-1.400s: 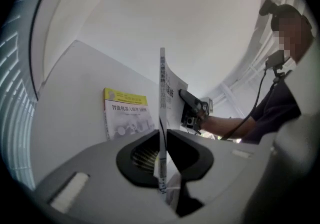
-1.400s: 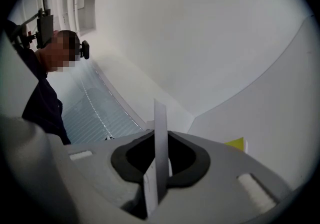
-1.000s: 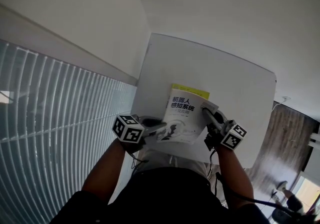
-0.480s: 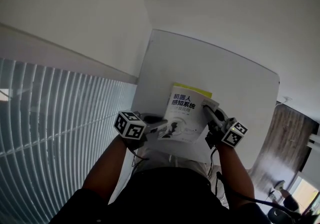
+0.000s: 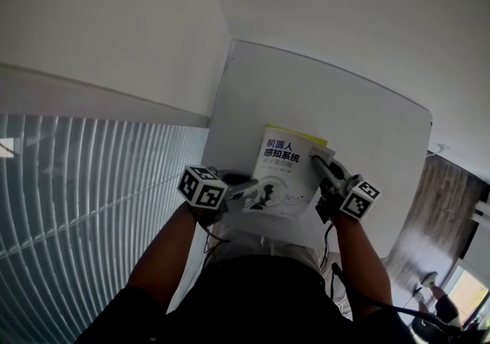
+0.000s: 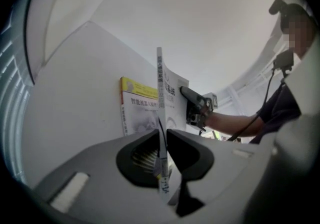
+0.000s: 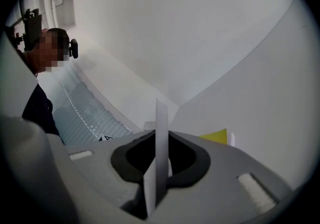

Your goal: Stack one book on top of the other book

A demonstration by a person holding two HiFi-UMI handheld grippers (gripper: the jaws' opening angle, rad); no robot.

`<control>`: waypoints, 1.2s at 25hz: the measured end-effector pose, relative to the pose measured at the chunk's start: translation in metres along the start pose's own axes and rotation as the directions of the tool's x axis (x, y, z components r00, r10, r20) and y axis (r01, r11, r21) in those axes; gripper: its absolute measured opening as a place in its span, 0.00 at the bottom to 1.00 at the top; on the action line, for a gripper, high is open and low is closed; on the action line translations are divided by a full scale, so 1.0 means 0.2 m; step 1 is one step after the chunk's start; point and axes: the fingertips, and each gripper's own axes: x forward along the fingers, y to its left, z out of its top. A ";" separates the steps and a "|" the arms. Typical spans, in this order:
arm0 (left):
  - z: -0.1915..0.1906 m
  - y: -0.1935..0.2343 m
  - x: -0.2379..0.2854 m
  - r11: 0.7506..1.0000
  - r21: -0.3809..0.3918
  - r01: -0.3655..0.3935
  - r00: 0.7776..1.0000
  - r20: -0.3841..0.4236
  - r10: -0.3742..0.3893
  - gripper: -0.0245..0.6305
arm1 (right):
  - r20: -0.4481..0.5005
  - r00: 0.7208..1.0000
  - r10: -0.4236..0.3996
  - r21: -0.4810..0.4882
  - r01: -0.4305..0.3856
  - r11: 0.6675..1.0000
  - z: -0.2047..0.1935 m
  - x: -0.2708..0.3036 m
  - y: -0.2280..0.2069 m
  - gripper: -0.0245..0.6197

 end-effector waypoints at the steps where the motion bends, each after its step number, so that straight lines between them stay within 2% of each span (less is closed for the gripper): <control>1: 0.00 0.00 0.00 1.000 -0.003 -0.002 1.000 -0.004 0.002 0.12 | -0.012 1.000 -0.008 0.008 0.009 1.000 -0.01 0.00 -0.01 0.12; 4: -0.01 0.01 0.00 1.000 -0.011 -0.016 1.000 -0.021 0.016 0.13 | -0.016 1.000 -0.027 0.032 0.027 0.999 -0.02 0.02 -0.02 0.12; 11: -0.03 0.04 0.03 0.998 0.016 -0.063 0.997 -0.047 0.063 0.14 | -0.040 0.998 -0.052 0.012 0.052 0.999 -0.05 0.02 -0.10 0.12; 18: -0.05 0.05 0.04 0.992 0.032 -0.120 0.990 -0.077 0.122 0.15 | -0.058 0.995 -0.083 0.073 0.087 0.994 -0.06 0.03 -0.11 0.12; 21: -0.06 0.07 0.05 0.989 0.036 -0.141 0.986 -0.084 0.144 0.16 | -0.083 0.991 -0.107 0.070 0.113 0.991 -0.10 0.03 -0.17 0.12; 30: -0.08 0.10 0.08 0.979 0.026 -0.202 0.970 -0.130 0.204 0.17 | -0.119 0.987 -0.111 0.075 0.120 0.990 -0.14 0.04 -0.21 0.13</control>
